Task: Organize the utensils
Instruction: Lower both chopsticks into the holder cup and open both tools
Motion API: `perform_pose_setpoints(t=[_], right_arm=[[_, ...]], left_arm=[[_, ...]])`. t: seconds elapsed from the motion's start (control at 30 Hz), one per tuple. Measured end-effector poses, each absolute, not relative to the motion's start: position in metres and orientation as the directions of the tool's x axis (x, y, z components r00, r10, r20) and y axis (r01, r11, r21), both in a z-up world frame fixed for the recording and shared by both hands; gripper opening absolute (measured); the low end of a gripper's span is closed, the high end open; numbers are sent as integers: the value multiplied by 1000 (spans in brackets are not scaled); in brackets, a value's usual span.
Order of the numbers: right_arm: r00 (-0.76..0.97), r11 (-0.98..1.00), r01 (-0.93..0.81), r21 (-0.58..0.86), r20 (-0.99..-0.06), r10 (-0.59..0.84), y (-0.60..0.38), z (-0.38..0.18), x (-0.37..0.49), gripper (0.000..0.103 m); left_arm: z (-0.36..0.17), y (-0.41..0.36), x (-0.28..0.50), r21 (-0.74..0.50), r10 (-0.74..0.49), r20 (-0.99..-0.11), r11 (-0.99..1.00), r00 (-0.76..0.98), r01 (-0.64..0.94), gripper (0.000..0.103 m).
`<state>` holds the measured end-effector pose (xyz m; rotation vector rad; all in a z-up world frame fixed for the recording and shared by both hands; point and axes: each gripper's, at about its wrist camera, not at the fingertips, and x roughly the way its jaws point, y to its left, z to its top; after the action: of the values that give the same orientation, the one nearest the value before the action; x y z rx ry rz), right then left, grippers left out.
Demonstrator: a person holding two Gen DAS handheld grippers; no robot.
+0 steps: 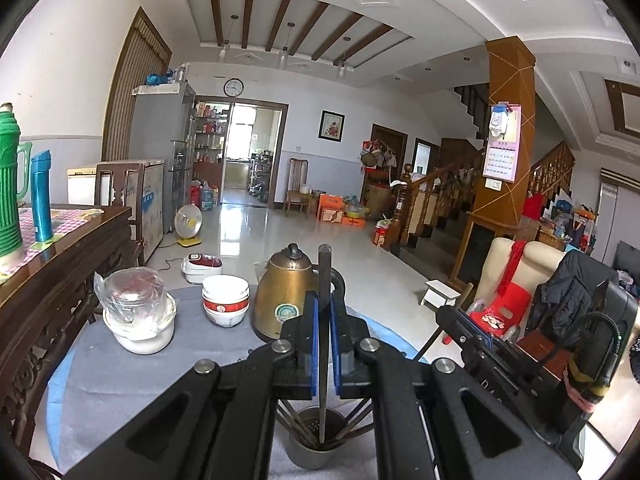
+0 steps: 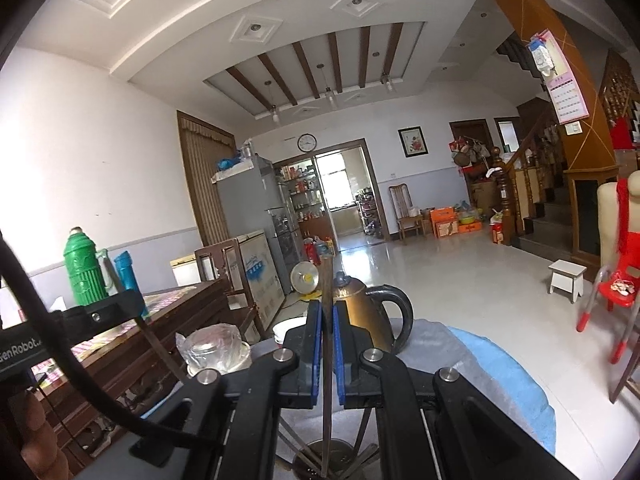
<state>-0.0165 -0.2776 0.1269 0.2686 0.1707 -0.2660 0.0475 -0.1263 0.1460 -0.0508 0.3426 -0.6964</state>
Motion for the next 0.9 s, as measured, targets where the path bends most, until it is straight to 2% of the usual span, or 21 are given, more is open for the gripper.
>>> perform_pose_setpoints(t=[0.33,0.9], right_arm=[[937,925,295,240,-262,-231,-278,99,11,6],[919,935,252,250,-364,-151,-278,79,-8,6]], left_arm=[[112,-146,58,-132,-614,-293,785,733,605,5],[79,-142,54,-112,-601,-381,784,702,611,5]])
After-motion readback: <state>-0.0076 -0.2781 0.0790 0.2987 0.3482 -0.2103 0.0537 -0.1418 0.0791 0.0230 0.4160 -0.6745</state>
